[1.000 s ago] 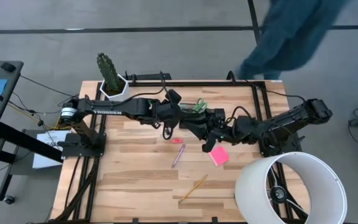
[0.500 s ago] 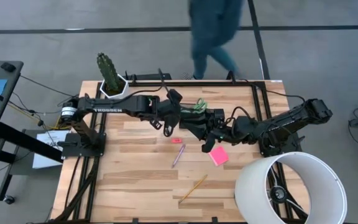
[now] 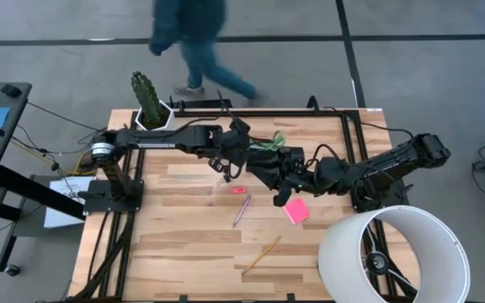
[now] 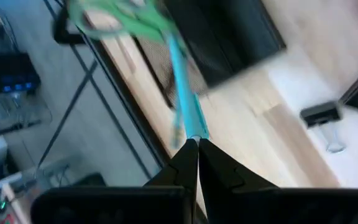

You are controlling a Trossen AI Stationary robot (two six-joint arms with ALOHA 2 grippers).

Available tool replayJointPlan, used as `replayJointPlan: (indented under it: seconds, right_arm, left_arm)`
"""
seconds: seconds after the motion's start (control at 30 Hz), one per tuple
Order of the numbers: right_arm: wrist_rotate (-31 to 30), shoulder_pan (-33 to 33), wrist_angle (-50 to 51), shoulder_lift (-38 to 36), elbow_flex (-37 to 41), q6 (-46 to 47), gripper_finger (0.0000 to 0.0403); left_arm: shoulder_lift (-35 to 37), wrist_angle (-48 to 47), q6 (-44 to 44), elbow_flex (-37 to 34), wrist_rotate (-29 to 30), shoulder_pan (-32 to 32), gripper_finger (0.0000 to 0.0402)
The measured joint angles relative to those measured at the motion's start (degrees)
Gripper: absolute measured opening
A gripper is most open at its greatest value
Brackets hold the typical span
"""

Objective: Pick and place office supplies into organizer
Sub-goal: Put the blue pen into the black desk organizer

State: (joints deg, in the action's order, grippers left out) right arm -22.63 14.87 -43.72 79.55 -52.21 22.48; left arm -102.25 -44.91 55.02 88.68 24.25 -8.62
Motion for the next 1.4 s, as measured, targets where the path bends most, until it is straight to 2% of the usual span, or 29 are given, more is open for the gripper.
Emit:
replayJointPlan:
  seconds: [0.1,0.23,0.3,0.6,0.9,1.17,1.4]
  right_arm:
    - [0.01,0.17,-0.01,0.0,0.0,0.0,0.0082]
    - [0.04,0.62,-0.02,0.0,0.0,0.02,0.0082]
    - [0.02,0.99,-0.01,0.0,0.0,0.01,0.0082]
    - [0.03,0.62,-0.02,0.0,0.0,-0.36,0.0082]
    - [0.04,0.47,-0.01,0.0,0.0,-0.42,0.0082]
    - [0.05,0.86,-0.02,0.0,0.0,-0.44,0.0082]
    - [0.05,0.86,-0.01,0.0,0.0,-0.42,0.0082]
  left_arm:
    - [-3.34,0.0,0.51,-0.09,4.61,-0.02,0.0]
    - [-5.91,0.25,1.71,-0.07,13.61,0.13,0.0]
    - [-5.99,-1.15,4.41,-0.09,14.66,0.15,0.0]
    - [-3.44,-0.37,6.73,-0.02,14.05,0.37,0.0]
    - [-3.7,1.91,11.63,3.76,13.11,0.46,0.0]
    - [-3.74,3.53,14.35,3.8,8.65,0.44,0.0]
    - [-3.74,4.28,14.35,3.8,7.83,0.02,0.0]
